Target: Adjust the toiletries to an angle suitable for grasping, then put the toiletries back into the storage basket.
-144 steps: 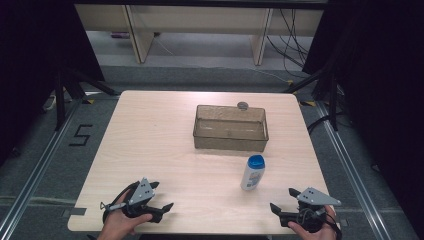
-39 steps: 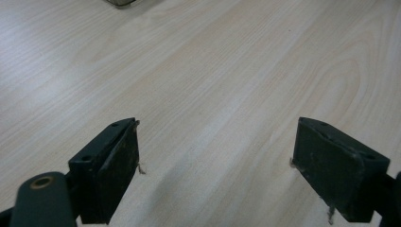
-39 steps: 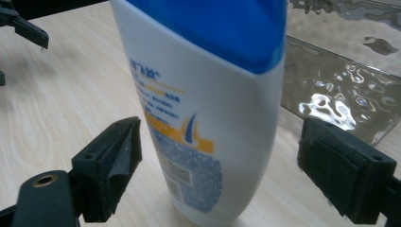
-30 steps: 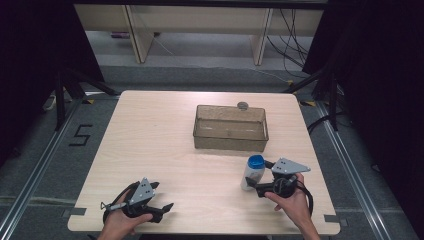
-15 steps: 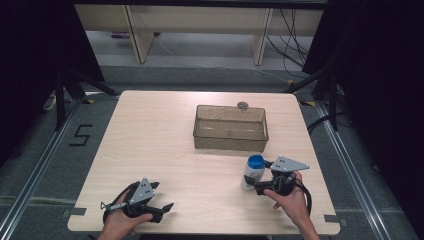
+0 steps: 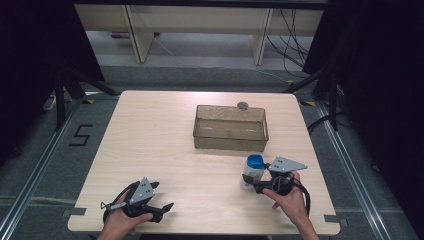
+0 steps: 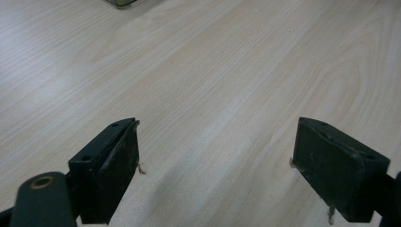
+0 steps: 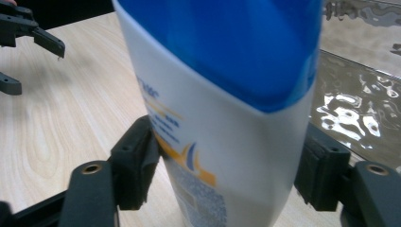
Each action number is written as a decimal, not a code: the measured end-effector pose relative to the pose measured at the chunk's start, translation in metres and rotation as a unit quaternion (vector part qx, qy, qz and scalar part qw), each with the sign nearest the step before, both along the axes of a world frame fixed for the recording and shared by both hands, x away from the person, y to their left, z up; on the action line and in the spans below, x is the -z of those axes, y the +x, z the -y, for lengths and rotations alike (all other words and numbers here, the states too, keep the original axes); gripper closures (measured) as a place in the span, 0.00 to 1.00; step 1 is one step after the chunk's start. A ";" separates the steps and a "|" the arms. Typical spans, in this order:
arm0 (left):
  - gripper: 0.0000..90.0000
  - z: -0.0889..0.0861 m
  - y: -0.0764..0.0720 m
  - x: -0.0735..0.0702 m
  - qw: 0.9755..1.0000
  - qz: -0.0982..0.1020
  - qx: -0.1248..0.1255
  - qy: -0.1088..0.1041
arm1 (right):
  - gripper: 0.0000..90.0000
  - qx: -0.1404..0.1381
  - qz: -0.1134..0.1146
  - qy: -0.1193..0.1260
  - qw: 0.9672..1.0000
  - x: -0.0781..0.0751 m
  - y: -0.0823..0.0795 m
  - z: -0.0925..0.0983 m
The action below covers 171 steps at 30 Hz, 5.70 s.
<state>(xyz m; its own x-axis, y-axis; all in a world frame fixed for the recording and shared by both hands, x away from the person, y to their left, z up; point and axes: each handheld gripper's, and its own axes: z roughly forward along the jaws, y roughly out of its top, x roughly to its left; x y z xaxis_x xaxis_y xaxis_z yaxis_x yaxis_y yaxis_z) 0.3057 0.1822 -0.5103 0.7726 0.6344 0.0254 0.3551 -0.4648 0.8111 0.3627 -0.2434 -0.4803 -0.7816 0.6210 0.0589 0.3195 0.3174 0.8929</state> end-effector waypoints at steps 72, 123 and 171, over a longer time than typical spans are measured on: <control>0.17 0.000 -0.001 -0.002 1.000 0.001 0.003 0.000 | 0.55 0.077 0.020 0.002 0.997 -0.032 0.009 0.006; 0.17 -0.002 0.000 -0.003 1.000 0.003 0.000 0.005 | 0.57 0.124 0.043 0.017 0.991 -0.093 0.047 0.008; 0.17 -0.002 -0.001 -0.003 1.000 0.004 -0.002 -0.004 | 0.58 0.177 0.033 -0.003 0.984 -0.085 0.126 0.000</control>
<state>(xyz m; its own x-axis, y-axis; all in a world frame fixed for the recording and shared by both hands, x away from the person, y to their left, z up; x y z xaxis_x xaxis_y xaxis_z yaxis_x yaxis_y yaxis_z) 0.3048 0.1841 -0.5075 0.7704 0.6370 0.0265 0.3503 -0.4578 0.8171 0.4885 -0.2438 -0.3953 -0.5176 0.8555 0.0104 0.3518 0.2017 0.9141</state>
